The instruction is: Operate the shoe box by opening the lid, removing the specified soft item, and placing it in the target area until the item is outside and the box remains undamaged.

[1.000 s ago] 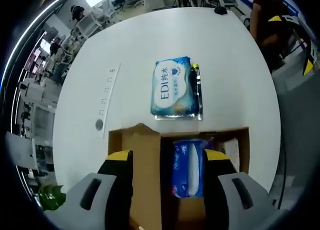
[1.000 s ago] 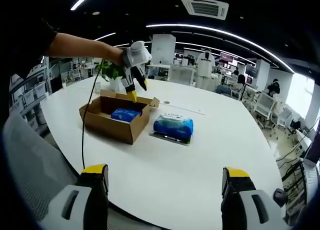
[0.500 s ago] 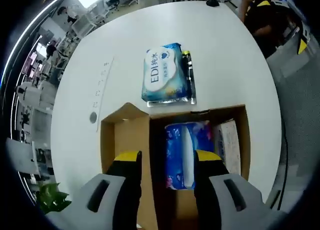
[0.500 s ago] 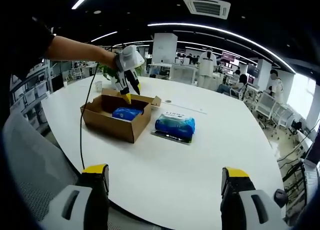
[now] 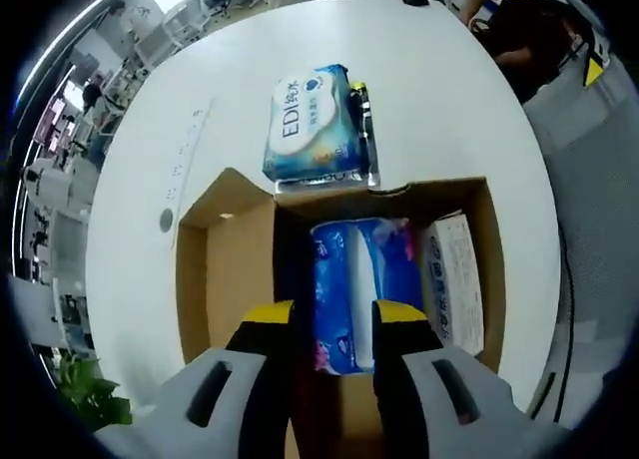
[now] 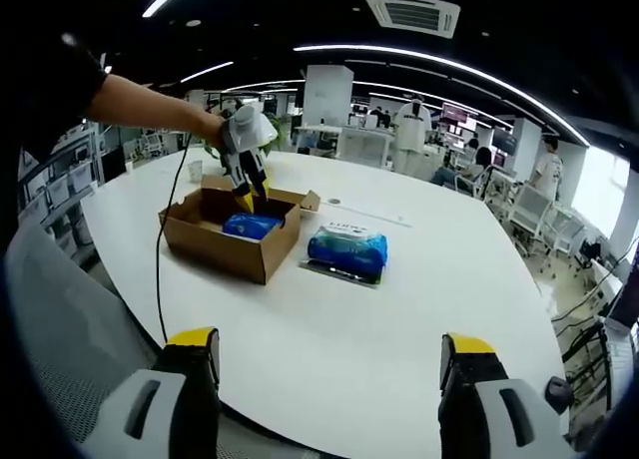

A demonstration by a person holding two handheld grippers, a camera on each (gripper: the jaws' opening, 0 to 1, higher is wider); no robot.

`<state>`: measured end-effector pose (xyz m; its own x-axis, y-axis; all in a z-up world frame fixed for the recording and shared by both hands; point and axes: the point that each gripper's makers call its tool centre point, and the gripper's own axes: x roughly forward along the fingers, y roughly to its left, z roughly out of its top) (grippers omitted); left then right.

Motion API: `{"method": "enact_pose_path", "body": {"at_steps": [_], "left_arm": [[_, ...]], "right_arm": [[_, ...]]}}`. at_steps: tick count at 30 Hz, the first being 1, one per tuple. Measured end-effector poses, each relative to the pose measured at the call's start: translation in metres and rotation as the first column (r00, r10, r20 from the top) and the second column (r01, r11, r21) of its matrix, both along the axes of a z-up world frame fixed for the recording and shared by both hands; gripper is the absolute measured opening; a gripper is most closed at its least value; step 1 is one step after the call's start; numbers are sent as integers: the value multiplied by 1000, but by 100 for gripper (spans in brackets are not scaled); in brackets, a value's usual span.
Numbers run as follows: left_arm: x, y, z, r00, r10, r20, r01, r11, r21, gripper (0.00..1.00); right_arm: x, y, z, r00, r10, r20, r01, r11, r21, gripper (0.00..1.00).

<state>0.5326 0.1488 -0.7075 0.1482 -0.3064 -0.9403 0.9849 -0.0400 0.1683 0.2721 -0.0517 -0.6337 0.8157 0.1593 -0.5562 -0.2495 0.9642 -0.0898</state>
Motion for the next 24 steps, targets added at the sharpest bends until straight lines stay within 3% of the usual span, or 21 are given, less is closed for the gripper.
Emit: {"method": "enact_pose_path", "body": {"at_steps": [11, 22, 24], "left_arm": [[-5, -1, -25, 1000, -6, 3, 6, 1000, 14, 16], [1, -5, -32, 1000, 21, 21, -21, 1000, 6, 8], [1, -4, -34, 1000, 21, 13, -21, 1000, 11, 1]], "right_arm": [[-1, -2, 1, 1000, -7, 3, 7, 1000, -9, 90], [-1, -3, 0, 1000, -13, 5, 13, 1000, -11, 89], [-1, -3, 0, 1000, -14, 5, 14, 1000, -12, 89]]}}
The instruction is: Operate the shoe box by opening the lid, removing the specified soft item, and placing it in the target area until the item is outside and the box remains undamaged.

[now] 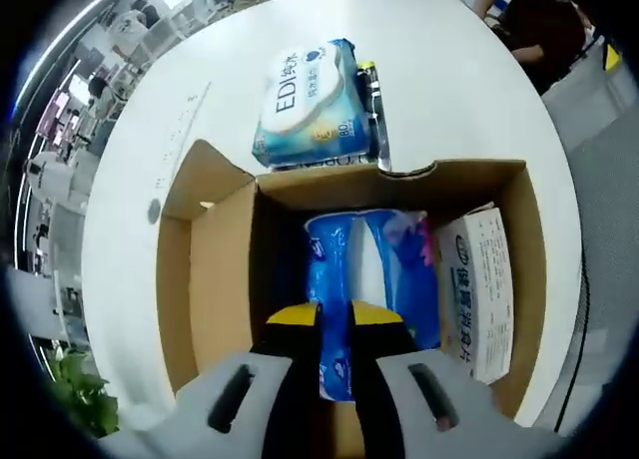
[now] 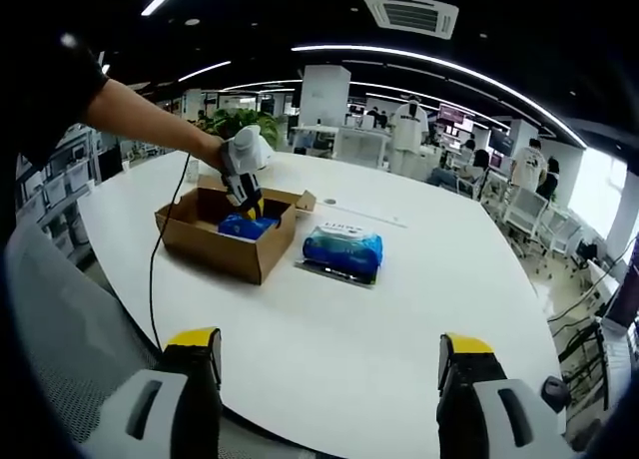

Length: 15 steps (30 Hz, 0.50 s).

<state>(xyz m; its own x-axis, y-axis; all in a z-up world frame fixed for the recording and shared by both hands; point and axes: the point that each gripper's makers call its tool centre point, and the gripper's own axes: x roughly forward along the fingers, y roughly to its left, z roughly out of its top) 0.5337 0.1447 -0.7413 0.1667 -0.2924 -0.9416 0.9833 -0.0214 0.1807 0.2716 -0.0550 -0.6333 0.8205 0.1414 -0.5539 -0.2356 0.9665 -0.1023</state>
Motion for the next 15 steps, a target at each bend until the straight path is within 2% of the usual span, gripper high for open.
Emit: {"method": "enact_pose_path", "body": {"at_steps": [10, 15], "left_arm": [[5, 4, 5, 999, 44, 1, -44, 999, 28, 0], [1, 6, 10, 995, 95, -32, -94, 995, 33, 0]], "right_arm": [[1, 0, -1, 1000, 2, -4, -2, 1000, -4, 89], [1, 0, -1, 1000, 2, -2, -2, 1000, -12, 89]]}}
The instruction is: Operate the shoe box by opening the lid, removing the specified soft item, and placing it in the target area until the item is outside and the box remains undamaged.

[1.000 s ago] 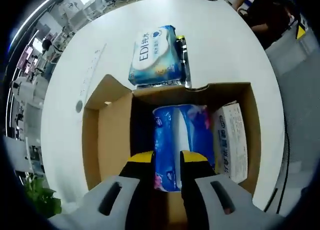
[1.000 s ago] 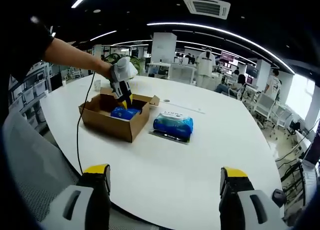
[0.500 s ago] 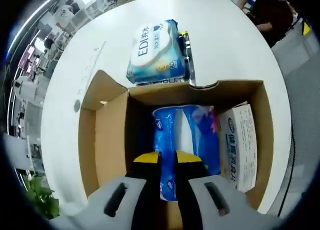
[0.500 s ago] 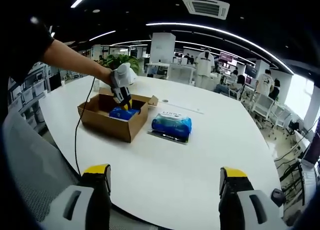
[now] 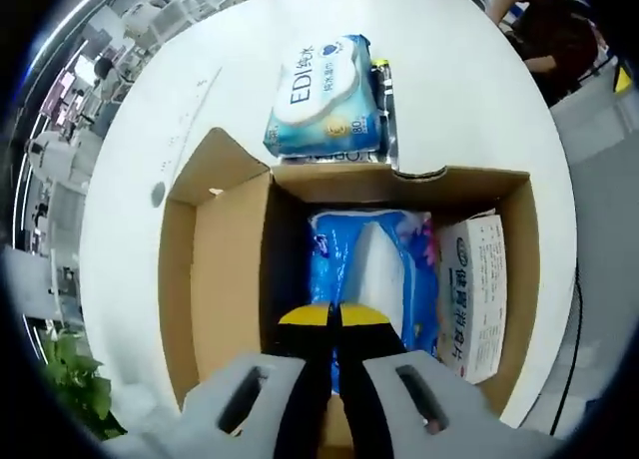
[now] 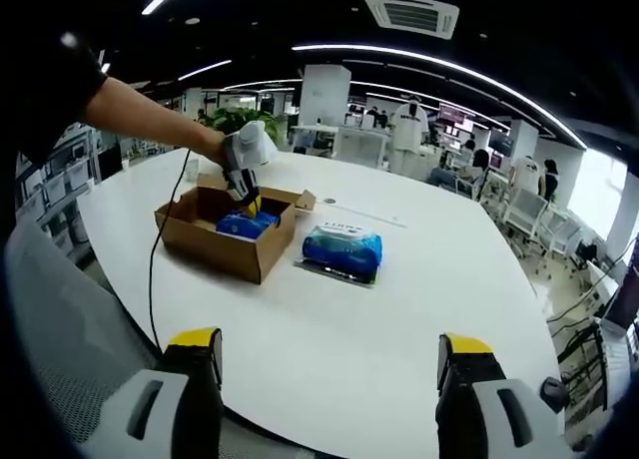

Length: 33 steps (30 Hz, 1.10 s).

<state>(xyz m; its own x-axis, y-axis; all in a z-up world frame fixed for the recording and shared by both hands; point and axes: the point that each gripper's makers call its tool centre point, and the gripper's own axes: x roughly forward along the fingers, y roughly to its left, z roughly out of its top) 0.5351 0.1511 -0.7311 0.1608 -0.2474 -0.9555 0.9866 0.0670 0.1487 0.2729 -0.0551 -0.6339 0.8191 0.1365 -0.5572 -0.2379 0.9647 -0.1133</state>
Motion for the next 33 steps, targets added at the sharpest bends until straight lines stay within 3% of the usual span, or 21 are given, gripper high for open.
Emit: {"method": "enact_pose_path", "body": {"at_steps": [4, 19, 33], "left_arm": [[-3, 0, 11, 999, 32, -6, -32, 999, -3, 0], [-6, -5, 65, 999, 28, 44, -28, 1000, -13, 0], [-20, -23, 119, 999, 20, 28, -19, 1000, -12, 0]], "right_arm": [[0, 1, 0, 1000, 6, 2, -6, 1000, -4, 89], [0, 0, 0, 1000, 10, -2, -10, 1000, -11, 91], [-1, 0, -2, 1000, 3, -17, -3, 1000, -11, 90]]}}
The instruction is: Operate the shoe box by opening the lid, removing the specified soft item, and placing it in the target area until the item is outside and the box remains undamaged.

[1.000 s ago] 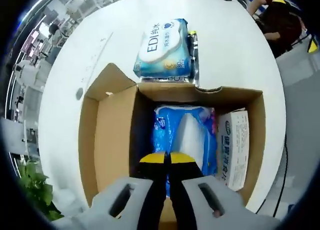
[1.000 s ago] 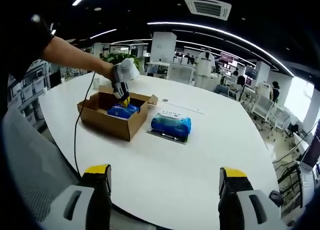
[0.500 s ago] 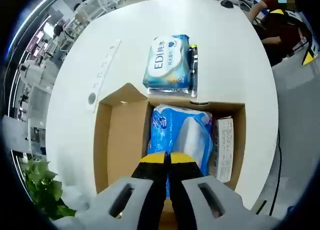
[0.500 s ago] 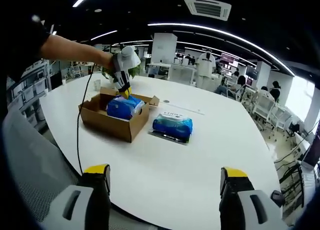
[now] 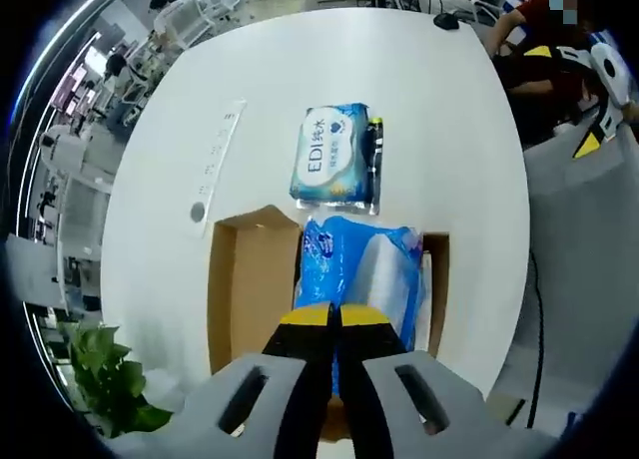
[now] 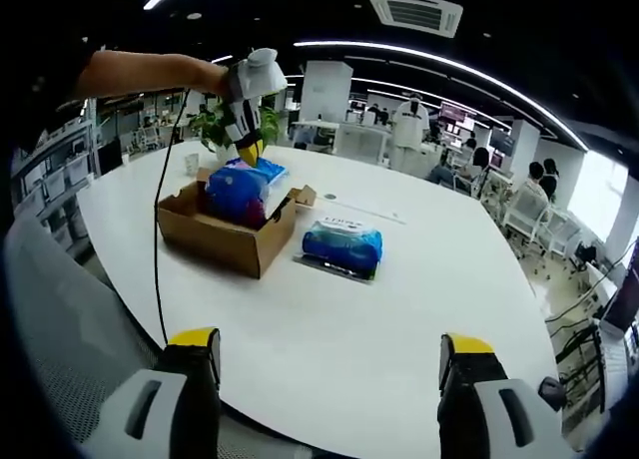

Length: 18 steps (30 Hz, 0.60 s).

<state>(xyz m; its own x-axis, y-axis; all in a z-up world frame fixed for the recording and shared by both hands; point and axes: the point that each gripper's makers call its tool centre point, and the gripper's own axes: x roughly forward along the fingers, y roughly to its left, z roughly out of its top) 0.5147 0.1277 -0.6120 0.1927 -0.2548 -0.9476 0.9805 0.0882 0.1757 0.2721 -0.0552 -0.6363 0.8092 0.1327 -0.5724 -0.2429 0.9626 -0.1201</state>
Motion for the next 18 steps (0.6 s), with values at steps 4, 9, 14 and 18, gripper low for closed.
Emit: {"method": "enact_pose_path", "body": {"at_steps": [4, 9, 14, 18], "left_arm": [[-3, -11, 16, 1000, -16, 7, 17, 1000, -25, 0], [-6, -24, 31, 999, -34, 11, 35, 999, -40, 0], [-8, -35, 44, 999, -42, 7, 42, 997, -62, 0], [-8, -43, 51, 998, -63, 13, 64, 996, -61, 0]], "right_arm": [[0, 0, 0, 1000, -2, 2, 2, 1000, 1, 90], [0, -1, 1, 1000, -9, 7, 9, 1000, 3, 90], [0, -1, 1, 1000, -16, 4, 16, 1000, 7, 90], [1, -2, 0, 1000, -17, 5, 17, 1000, 5, 90]]}}
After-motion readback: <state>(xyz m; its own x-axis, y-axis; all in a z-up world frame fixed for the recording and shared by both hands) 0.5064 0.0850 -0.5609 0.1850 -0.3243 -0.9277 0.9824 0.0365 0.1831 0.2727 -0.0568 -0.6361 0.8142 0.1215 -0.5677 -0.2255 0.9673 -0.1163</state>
